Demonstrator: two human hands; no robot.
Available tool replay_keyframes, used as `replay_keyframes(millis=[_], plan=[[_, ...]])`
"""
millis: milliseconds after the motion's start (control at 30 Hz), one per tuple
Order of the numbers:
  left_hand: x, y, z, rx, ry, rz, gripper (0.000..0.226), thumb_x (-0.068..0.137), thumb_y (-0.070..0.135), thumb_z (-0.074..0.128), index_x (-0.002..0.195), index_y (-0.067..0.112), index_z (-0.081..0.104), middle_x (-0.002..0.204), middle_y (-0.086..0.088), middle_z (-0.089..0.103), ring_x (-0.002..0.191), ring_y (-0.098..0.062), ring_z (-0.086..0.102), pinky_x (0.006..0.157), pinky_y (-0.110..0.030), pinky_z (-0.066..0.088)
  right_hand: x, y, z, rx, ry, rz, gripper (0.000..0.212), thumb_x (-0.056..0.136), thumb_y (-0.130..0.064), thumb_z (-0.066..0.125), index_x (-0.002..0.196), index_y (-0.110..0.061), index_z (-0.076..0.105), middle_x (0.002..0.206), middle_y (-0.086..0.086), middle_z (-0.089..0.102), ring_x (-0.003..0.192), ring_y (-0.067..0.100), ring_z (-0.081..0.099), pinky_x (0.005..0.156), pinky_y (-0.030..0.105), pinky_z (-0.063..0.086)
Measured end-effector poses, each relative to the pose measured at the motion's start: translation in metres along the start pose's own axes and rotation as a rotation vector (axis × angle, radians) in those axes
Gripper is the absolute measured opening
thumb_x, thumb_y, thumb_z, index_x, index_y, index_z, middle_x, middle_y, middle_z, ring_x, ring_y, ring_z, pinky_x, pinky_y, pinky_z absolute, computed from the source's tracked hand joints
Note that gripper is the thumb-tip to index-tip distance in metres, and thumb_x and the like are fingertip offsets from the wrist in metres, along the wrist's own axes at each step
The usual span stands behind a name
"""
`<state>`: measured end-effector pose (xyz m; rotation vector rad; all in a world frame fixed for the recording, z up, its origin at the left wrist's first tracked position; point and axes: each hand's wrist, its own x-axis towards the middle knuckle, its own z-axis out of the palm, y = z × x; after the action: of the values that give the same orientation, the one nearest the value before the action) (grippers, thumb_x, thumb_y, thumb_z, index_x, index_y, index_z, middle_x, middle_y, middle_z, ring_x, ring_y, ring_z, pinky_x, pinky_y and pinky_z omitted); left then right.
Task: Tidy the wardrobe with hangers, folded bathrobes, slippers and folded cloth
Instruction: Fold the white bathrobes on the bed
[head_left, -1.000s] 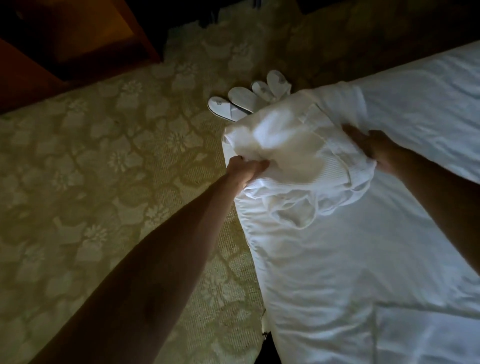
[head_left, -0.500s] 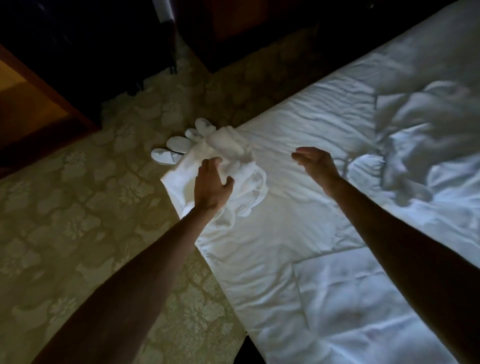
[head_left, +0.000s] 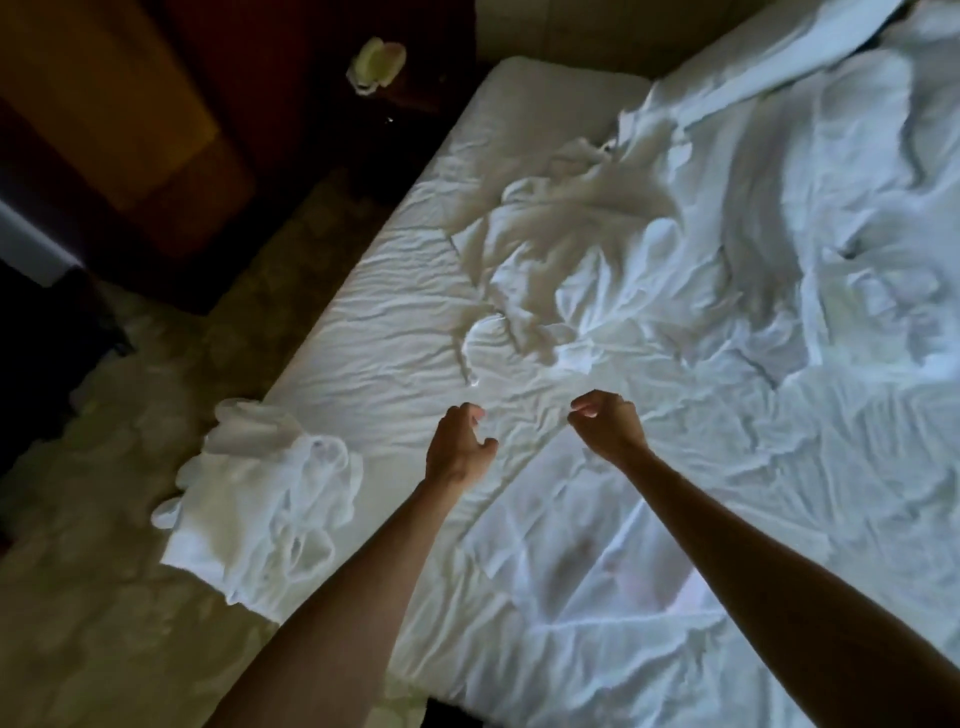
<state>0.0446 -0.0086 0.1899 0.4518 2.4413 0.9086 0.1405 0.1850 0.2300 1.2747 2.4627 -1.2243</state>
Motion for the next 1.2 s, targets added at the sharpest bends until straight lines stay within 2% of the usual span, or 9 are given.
replay_keyframes(millis=[333, 467, 667, 733, 833, 900, 1000, 1100, 1200], plan=[[0.18, 0.035, 0.09, 0.364, -0.259, 0.26, 0.045, 0.089, 0.017, 0.064, 0.131, 0.015, 0.05, 0.133, -0.006, 0.049, 0.126, -0.025, 0.048, 0.098, -0.038, 0.047, 0.131, 0.049, 0.03, -0.041, 0.069, 0.186, 0.03, 0.085, -0.027, 0.064, 0.115, -0.024, 0.068, 0.111, -0.001, 0.072, 0.108, 0.021, 0.064, 0.094, 0.033, 0.052], [0.249, 0.039, 0.128, 0.498, -0.197, 0.357, 0.05, 0.087, 0.008, 0.061, 0.134, 0.013, 0.046, 0.133, -0.007, 0.049, 0.127, -0.027, 0.048, 0.1, -0.038, 0.046, 0.194, 0.071, 0.05, -0.077, 0.09, 0.208, 0.037, 0.086, -0.033, 0.067, 0.121, -0.022, 0.063, 0.114, -0.002, 0.071, 0.107, 0.019, 0.064, 0.088, 0.029, 0.049], [0.356, 0.039, 0.18, 0.632, 0.015, 0.528, 0.069, 0.082, 0.011, 0.068, 0.145, 0.012, 0.04, 0.14, -0.007, 0.047, 0.127, -0.027, 0.048, 0.097, -0.04, 0.046, 0.281, 0.094, 0.096, -0.22, 0.315, 0.061, 0.071, 0.08, -0.041, 0.077, 0.136, -0.016, 0.043, 0.131, 0.002, 0.047, 0.118, 0.023, 0.05, 0.091, 0.034, 0.049], [0.383, 0.034, 0.19, 0.711, 0.045, 0.6, 0.058, 0.083, 0.01, 0.065, 0.138, 0.015, 0.048, 0.136, -0.005, 0.052, 0.124, -0.026, 0.049, 0.099, -0.038, 0.042, 0.3, 0.1, 0.11, -0.156, 0.347, 0.062, 0.083, 0.075, -0.043, 0.082, 0.139, -0.014, 0.038, 0.131, 0.003, 0.048, 0.12, 0.024, 0.048, 0.093, 0.035, 0.048], [0.404, 0.03, 0.195, 0.687, 0.05, 0.739, 0.017, 0.084, 0.006, 0.06, 0.099, 0.012, 0.066, 0.098, -0.009, 0.069, 0.096, -0.031, 0.063, 0.087, -0.04, 0.045, 0.323, 0.114, 0.117, -0.006, 0.305, 0.085, 0.057, 0.08, -0.04, 0.076, 0.126, -0.014, 0.054, 0.114, 0.004, 0.065, 0.107, 0.026, 0.059, 0.08, 0.032, 0.046], [0.4, 0.034, 0.186, 0.572, 0.05, 0.747, 0.007, 0.088, 0.007, 0.056, 0.089, 0.008, 0.063, 0.084, -0.013, 0.071, 0.079, -0.035, 0.067, 0.071, -0.038, 0.046, 0.326, 0.117, 0.112, 0.201, 0.335, 0.042, 0.034, 0.086, -0.04, 0.065, 0.106, -0.012, 0.066, 0.087, 0.006, 0.071, 0.085, 0.027, 0.066, 0.065, 0.026, 0.041], [0.383, 0.053, 0.156, 0.552, 0.003, 0.662, 0.017, 0.102, 0.022, 0.044, 0.104, 0.01, 0.056, 0.091, -0.015, 0.071, 0.085, -0.038, 0.066, 0.066, -0.036, 0.037, 0.313, 0.1, 0.09, 0.454, 0.485, -0.024, 0.031, 0.087, -0.042, 0.053, 0.092, -0.015, 0.066, 0.07, -0.001, 0.066, 0.063, 0.018, 0.062, 0.054, 0.027, 0.043], [0.354, 0.098, 0.106, 0.565, -0.072, 0.718, 0.033, 0.104, 0.043, 0.04, 0.102, 0.013, 0.054, 0.088, -0.018, 0.069, 0.086, -0.042, 0.064, 0.064, -0.037, 0.036, 0.293, 0.062, 0.043, 0.481, 0.666, -0.072, 0.022, 0.094, -0.029, 0.053, 0.096, -0.011, 0.065, 0.087, 0.002, 0.061, 0.078, 0.021, 0.057, 0.066, 0.027, 0.038], [0.307, 0.162, 0.042, 0.588, -0.235, 0.741, 0.049, 0.092, 0.069, 0.049, 0.093, 0.02, 0.049, 0.078, -0.007, 0.063, 0.081, -0.034, 0.063, 0.064, -0.034, 0.039, 0.255, 0.012, -0.022, 0.516, 0.792, -0.117, 0.024, 0.097, -0.027, 0.045, 0.1, -0.011, 0.063, 0.095, 0.005, 0.058, 0.086, 0.023, 0.056, 0.073, 0.032, 0.042]])
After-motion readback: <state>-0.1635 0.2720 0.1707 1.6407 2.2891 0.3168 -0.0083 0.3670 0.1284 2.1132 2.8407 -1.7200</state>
